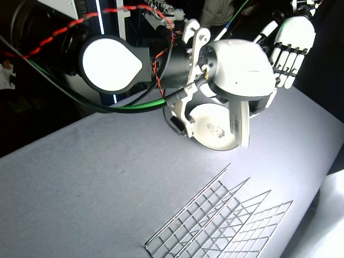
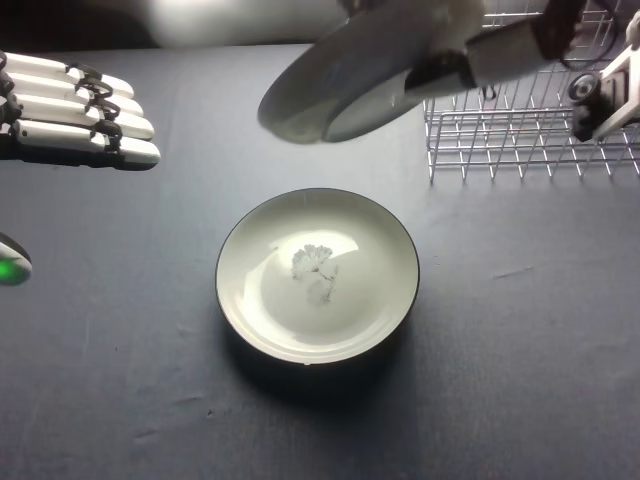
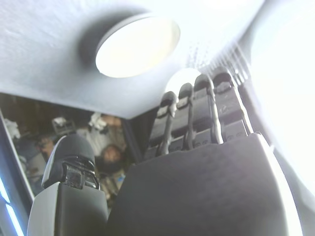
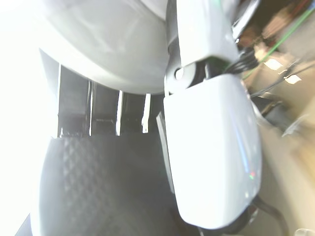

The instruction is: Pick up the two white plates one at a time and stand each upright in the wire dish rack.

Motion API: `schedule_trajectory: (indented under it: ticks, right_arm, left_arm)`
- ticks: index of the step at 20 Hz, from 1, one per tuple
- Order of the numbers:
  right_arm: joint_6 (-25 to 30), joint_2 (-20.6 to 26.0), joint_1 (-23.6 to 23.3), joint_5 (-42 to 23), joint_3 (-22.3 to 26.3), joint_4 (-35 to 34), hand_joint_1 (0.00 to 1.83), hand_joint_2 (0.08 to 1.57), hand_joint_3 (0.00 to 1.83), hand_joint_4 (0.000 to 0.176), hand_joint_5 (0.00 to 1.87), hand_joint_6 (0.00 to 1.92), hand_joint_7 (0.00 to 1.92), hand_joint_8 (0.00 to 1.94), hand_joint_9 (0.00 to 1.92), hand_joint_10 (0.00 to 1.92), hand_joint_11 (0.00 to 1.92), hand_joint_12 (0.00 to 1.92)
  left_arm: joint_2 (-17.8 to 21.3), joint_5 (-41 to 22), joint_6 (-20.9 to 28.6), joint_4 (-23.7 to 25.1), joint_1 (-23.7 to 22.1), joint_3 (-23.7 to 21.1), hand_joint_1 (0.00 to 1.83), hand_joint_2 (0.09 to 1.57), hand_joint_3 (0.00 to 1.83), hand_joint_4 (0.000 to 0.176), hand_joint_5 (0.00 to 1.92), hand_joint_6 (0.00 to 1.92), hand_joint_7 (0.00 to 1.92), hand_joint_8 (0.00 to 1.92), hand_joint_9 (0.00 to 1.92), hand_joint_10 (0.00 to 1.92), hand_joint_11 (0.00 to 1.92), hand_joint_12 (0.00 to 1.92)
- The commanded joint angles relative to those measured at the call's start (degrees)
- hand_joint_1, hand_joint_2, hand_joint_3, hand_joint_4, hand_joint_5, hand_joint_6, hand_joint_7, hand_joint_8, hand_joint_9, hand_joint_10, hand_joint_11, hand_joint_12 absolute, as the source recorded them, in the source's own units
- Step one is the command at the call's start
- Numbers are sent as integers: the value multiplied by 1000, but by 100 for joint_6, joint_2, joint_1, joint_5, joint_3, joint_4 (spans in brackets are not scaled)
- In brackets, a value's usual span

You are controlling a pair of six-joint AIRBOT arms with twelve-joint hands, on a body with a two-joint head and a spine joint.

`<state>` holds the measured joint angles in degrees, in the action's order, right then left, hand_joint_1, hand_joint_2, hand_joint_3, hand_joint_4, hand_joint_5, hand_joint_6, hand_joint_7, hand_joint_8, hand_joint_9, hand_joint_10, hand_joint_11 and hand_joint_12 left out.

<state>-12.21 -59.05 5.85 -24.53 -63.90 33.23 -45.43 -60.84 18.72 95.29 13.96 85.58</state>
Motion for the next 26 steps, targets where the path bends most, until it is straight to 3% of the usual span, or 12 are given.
schedule_trajectory:
  ticks: [1,3,5,13,15,16,20,22,26]
  right_arm:
    - [67,43,-144,-592,5,-303,1390,1072,0,0,903,1013,1101,755,1092,904,1022,820]
    - [68,50,-203,-490,6,-503,1389,1074,0,0,908,1001,1099,778,1069,932,1009,836]
    - [68,69,-222,-435,5,-675,1394,1056,0,0,933,966,1161,650,1112,873,1035,835]
    - [67,123,-482,-29,-88,-1555,1386,1086,1,0,848,1089,1087,777,1065,950,1013,821]
    - [66,124,-508,5,-127,-1697,1390,1068,0,0,918,1007,1136,692,1076,920,1016,825]
    - [63,132,-541,58,-161,-1842,1387,1079,2,0,876,1077,1107,736,1060,938,1009,821]
    - [58,135,-560,95,-364,-1910,1387,1077,0,0,886,1071,1099,731,1079,924,1021,823]
    - [54,146,-580,154,-467,-2004,1382,1094,0,0,865,1097,1055,826,1034,986,995,836]
    - [51,156,-594,168,-697,-2070,1390,1073,0,0,882,1052,1114,708,1097,907,1039,780]
  left_arm:
    - [45,-31,23,-468,-109,25,0,1194,0,0,0,0,0,0,0,0,0,0]
    - [38,-50,23,-472,-122,-6,0,1200,2,0,0,0,0,0,0,0,0,0]
    - [21,-67,23,-472,-149,-31,0,1201,2,0,4,2,0,0,0,0,0,0]
    - [-69,-78,23,-472,-223,-55,0,1199,0,0,9,4,0,0,0,0,0,0]
    - [-88,-74,23,-472,-233,-66,0,1200,0,0,0,0,0,0,0,0,0,0]
    - [-99,-65,23,-472,-233,-72,0,1198,0,0,0,0,0,0,0,0,0,0]
    - [-117,-57,21,-472,-253,-47,0,1202,1,0,3,1,0,0,0,0,0,0]
    - [-125,-58,21,-472,-252,-31,0,1208,4,0,3,1,0,0,0,0,0,0]
    - [-128,-63,21,-472,-252,-25,0,1190,0,0,0,0,0,0,0,0,0,0]
